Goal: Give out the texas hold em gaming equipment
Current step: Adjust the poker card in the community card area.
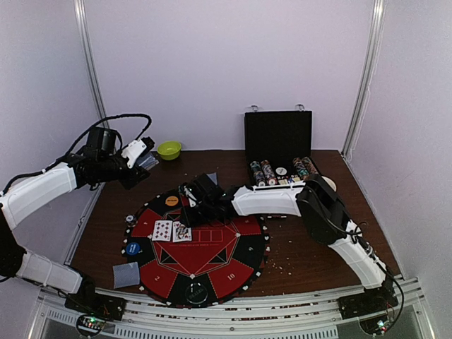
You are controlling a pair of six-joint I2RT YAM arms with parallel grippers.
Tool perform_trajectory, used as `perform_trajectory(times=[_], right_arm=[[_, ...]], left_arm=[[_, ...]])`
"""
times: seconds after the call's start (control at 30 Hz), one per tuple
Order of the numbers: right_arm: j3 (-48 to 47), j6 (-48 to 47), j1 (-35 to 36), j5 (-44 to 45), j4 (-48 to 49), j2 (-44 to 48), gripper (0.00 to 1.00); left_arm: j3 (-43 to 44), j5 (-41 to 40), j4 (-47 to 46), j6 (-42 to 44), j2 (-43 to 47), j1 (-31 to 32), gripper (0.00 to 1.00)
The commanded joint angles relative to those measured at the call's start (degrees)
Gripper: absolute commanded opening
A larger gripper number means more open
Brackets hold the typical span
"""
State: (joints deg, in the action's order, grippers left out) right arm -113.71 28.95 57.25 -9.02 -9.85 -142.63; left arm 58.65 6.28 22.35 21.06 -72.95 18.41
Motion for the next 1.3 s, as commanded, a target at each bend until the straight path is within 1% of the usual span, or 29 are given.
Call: perform_trajectory(times=[0.0,0.07,0.17,0.3,0.4,0.53,0.8,1.07,1.27], right_arm=[[6.55,1.58,0.67,6.66,0.50,5.96,0.36],[8.90,1.80,0.85,6.25,2.14,7.92,0.39],[10.33,2.53,1.58,3.37,1.94,8.58,0.43],[13.18,3.21,2.88,3.69,1.88,9.24,0.47],[14.21,4.37,3.18,3.28,2.41,9.54,0.44],[15.41,5.98,3.80,1.89,4.27,9.38,0.41],[13.96,7.64,4.40,0.65,5.50,7.70,0.40],[16.25,8.66,4.52,3.60,8.14,9.94,0.39],[14.68,5.55,3.44,7.30,5.07,9.91,0.40]], left_arm=[[1.11,0.99,-2.94,-0.05,0.74,-0.40,0.38],[1.12,1.06,-2.90,-0.05,0.79,-0.42,0.38],[1.11,1.19,-2.89,-0.08,0.79,-0.40,0.38],[1.02,1.12,-2.95,-0.05,0.95,-0.40,0.38],[1.15,1.20,-2.84,-0.05,0.98,-0.40,0.38],[1.03,1.13,-2.91,-0.07,1.13,-0.40,0.38],[1.03,1.12,-2.92,0.02,1.17,-0.40,0.38],[1.02,1.14,-2.95,0.03,1.31,-0.40,0.38],[1.02,1.46,-2.93,0.12,1.37,-0.40,0.38]])
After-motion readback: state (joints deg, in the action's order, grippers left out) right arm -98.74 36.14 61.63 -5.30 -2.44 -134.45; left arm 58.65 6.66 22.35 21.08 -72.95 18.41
